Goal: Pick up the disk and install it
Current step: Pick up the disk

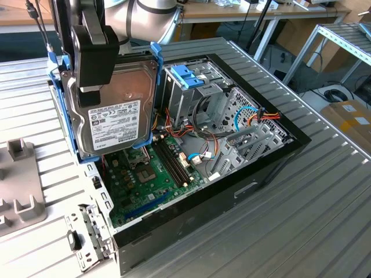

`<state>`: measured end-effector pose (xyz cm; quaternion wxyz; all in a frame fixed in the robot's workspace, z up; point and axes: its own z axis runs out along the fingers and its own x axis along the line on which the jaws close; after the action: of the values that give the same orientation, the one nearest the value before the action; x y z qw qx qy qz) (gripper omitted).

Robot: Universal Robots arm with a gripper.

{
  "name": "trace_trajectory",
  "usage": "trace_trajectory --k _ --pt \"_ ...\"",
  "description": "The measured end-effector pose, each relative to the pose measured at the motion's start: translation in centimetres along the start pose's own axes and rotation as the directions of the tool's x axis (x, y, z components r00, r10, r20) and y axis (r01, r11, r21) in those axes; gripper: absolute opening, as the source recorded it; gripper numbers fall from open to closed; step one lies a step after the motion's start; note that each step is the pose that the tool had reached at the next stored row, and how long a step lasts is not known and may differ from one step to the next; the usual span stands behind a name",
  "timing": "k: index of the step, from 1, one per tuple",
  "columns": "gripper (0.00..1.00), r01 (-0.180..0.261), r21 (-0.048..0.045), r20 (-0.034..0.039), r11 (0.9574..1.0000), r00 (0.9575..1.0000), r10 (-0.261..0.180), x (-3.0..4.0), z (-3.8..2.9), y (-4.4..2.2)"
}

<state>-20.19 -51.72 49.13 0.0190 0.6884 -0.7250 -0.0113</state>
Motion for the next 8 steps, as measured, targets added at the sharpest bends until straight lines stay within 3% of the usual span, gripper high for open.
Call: trace_trajectory --k 8 --pt "0.37 0.0 0.0001 0.0002 1.0 1.0 0.0 0.48 0.02 -0.03"
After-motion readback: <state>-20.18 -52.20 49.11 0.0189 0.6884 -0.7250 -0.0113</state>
